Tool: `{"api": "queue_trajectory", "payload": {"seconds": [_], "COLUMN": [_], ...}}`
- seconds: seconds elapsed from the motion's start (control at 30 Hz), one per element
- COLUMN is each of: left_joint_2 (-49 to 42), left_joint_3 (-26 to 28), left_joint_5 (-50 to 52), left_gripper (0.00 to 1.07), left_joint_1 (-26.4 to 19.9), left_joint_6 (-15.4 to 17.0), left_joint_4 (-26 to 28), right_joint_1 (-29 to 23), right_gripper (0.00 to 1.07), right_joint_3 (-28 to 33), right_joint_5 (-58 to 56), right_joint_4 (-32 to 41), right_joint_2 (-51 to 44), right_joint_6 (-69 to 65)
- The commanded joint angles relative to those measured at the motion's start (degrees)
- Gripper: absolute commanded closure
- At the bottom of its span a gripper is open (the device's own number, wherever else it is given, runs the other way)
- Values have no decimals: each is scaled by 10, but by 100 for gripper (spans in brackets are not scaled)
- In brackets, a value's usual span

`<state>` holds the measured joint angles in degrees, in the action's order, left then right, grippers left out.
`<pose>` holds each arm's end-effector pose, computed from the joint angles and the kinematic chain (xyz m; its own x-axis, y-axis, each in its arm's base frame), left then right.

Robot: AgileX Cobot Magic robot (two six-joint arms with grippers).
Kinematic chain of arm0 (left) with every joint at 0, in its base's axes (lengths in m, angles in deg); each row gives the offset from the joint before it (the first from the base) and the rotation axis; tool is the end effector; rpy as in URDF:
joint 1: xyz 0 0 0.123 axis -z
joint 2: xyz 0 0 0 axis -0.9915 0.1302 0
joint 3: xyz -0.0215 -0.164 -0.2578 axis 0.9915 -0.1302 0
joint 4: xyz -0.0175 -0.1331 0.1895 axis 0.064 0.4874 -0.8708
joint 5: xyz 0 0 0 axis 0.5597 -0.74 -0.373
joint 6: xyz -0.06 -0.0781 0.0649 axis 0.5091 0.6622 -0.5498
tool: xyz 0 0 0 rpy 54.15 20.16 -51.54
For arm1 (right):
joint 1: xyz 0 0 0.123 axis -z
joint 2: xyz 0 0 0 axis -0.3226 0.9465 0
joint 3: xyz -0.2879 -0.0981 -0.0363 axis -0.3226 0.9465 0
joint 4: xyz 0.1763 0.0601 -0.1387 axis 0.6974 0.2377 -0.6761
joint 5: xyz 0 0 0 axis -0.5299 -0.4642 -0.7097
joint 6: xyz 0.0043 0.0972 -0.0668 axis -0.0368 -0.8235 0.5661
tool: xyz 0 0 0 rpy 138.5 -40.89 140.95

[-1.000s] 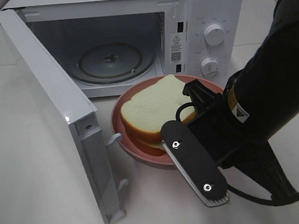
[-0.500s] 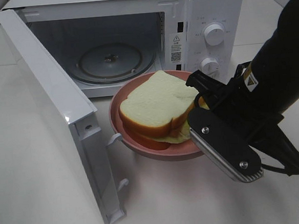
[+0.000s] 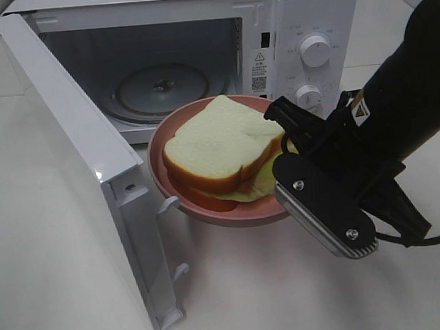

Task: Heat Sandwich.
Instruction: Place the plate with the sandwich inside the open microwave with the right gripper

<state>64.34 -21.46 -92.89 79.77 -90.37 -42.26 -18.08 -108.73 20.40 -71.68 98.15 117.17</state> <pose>-0.0185 -0.0135 0.2575 -0.4320 -0.0400 -0.9010 0.0399 0.9972 -0.0634 0.2115 0.1626 0.2207 0.6442 -0.7648 -0.0016 -0.6897 -0.5800 -0.4334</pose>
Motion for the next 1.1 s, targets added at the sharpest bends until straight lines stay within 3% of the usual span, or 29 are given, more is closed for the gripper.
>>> {"api": "queue_trajectory", "payload": {"seconds": [0.03, 1.1], "left_joint_2": [-17, -17], "left_joint_3": [-1, -1], "left_joint_5": [2, 2], "left_gripper": [5, 5], "left_joint_1": [2, 2], "left_joint_6": [3, 3], "left_joint_4": [1, 1], "right_joint_1": [1, -11], "right_gripper": [104, 104], "right_joint_3": [-12, -212], "right_joint_5": [19, 14], "right_joint_4": [17, 40], "right_joint_2": [14, 195], "right_joint_6": [8, 42]}}
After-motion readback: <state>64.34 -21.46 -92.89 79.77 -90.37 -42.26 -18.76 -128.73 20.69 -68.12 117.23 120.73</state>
